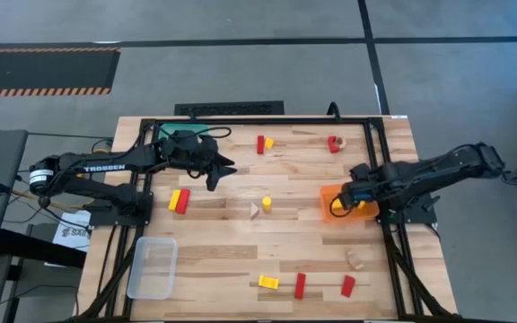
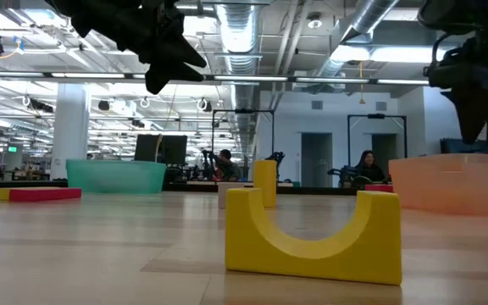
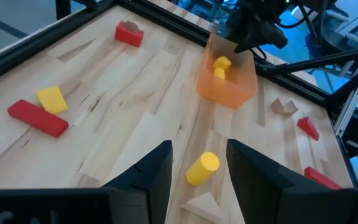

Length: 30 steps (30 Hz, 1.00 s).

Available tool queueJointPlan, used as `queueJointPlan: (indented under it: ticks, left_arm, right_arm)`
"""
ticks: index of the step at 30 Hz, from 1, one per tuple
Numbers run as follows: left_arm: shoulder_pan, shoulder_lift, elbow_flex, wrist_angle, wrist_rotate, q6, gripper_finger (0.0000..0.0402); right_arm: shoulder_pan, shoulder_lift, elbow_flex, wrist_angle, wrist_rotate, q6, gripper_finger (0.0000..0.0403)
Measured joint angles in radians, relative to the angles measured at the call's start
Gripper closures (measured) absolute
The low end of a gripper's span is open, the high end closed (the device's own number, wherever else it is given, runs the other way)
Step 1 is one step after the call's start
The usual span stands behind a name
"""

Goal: Sort & place blocks by color
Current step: Put the red block into the transparent bin

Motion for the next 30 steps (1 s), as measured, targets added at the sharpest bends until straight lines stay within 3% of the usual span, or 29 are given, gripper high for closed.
queueJointPlan:
  ticks: [4,9,14,18,22,25,30]
  left_arm:
    - [-0.025,0.006,0.000,-0.001,0.056,0.017,0.0262]
    - [-0.141,0.065,-0.001,-0.012,0.130,0.197,0.0261]
    - [-0.220,0.125,-0.001,0.009,-0.037,0.231,0.0243]
    - [-0.218,0.138,-0.001,0.107,-0.092,0.197,0.0213]
    - [-0.192,0.138,0.029,0.116,-0.163,0.184,0.0178]
    - [-0.149,0.138,0.049,0.116,-0.187,0.144,0.0155]
    - [-0.079,0.138,0.071,0.116,-0.190,0.075,0.0137]
  right_arm:
    - [-0.025,-0.001,0.029,0.016,0.032,-0.059,0.0095]
    - [-0.026,-0.001,0.085,0.044,0.145,-0.090,0.0093]
    - [-0.025,-0.001,0.101,0.104,0.176,-0.099,0.0093]
    - [-0.024,-0.001,0.123,0.145,0.187,-0.139,0.0092]
    - [-0.039,-0.008,0.169,0.145,0.287,-0.149,0.0092]
    - [-0.116,-0.015,0.184,0.174,0.327,-0.168,0.0092]
    - [-0.323,-0.002,0.183,0.291,0.274,-0.435,0.0092]
